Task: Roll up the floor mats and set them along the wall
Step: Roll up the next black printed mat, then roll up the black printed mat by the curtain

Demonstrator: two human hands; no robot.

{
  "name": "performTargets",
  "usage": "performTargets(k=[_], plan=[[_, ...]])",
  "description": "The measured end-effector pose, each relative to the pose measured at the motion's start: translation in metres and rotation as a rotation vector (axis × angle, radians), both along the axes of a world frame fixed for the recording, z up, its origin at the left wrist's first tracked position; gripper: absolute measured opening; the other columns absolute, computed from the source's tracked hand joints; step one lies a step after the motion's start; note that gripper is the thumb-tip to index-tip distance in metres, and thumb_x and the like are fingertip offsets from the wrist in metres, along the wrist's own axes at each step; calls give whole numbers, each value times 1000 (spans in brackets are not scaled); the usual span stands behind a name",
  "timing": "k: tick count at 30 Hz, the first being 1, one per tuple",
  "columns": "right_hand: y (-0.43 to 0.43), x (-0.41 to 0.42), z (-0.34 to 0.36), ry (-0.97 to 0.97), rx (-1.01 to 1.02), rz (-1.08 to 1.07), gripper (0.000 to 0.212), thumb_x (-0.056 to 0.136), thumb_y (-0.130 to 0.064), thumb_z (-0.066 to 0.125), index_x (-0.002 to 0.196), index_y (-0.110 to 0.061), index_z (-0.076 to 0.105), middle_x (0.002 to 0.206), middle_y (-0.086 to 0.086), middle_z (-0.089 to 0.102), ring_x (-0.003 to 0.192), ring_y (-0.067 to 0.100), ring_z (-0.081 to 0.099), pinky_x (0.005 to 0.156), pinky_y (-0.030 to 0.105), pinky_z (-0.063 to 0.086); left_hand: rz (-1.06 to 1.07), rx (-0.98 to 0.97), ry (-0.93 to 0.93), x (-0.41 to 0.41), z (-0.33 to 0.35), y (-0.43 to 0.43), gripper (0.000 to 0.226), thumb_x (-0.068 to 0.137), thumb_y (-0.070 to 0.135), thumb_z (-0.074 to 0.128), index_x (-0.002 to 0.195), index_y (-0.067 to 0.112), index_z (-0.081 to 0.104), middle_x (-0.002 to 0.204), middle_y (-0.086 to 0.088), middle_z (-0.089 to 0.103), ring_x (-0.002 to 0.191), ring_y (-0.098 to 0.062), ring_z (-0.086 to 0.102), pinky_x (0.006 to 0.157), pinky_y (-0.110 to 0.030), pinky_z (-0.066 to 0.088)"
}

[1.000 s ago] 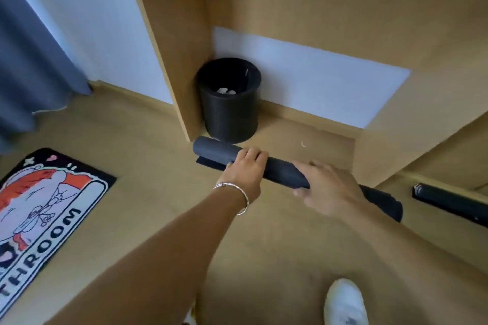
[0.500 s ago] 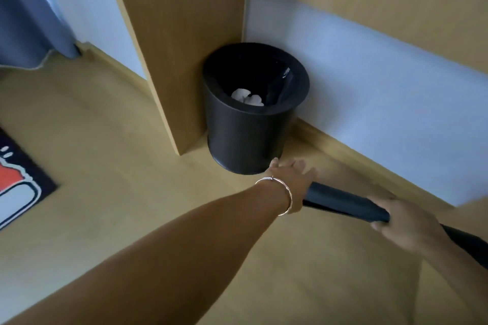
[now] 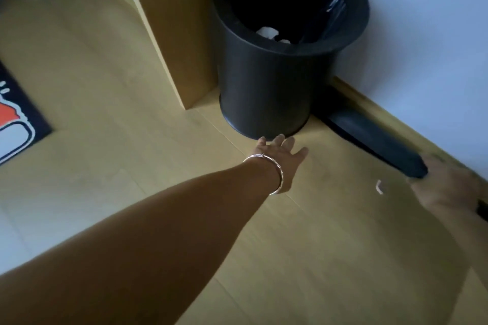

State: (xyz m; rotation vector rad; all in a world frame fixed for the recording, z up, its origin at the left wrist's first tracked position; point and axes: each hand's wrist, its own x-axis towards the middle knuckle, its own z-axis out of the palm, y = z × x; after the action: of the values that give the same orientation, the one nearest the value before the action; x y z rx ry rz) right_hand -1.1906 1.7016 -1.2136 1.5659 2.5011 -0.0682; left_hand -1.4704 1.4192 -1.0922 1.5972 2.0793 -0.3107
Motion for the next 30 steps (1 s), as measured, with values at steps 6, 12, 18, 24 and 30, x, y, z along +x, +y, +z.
performTargets(k=[6, 12, 18, 24, 30], plan=[[-96, -72, 97, 28, 35, -217, 38, 86, -11, 60, 123, -16, 56, 123, 12, 55, 114, 35, 47, 91, 47, 43, -30, -26, -47, 19, 3, 6, 75, 95, 20, 44, 150, 30, -7, 158, -4, -10, 146, -24, -7, 116, -47, 7], [-98, -64, 93, 34, 23, -176, 38, 86, -9, 61, 122, -16, 50, 128, 8, 48, 114, 30, 48, 90, 44, 42, -100, 20, -83, 59, 9, 18, 70, 98, 23, 37, 149, 32, -9, 158, 0, -11, 146, -21, -7, 116, -44, 8], [-100, -57, 92, 14, 2, -113, 38, 86, -5, 61, 119, -11, 44, 126, 9, 44, 98, 32, 60, 81, 45, 50, -144, 43, -107, 86, 6, 15, 70, 98, 31, 37, 148, 34, -13, 158, 1, -10, 146, -19, -6, 115, -42, 11], [-86, -47, 86, -83, 85, -124, 41, 85, -3, 63, 120, -6, 42, 126, 15, 43, 95, 35, 60, 77, 44, 49, -128, 42, -141, 81, 17, 6, 69, 99, 30, 36, 148, 35, -12, 158, 2, -10, 146, -18, -7, 116, -41, 8], [-94, -61, 75, -35, 12, -313, 73, 84, -11, 69, 140, 0, 23, 146, 24, 21, 104, 43, 56, 80, 46, 48, -82, -20, -104, 55, 24, -22, 67, 100, 29, 34, 148, 32, -11, 158, 0, -12, 146, -21, -8, 117, -43, 7]])
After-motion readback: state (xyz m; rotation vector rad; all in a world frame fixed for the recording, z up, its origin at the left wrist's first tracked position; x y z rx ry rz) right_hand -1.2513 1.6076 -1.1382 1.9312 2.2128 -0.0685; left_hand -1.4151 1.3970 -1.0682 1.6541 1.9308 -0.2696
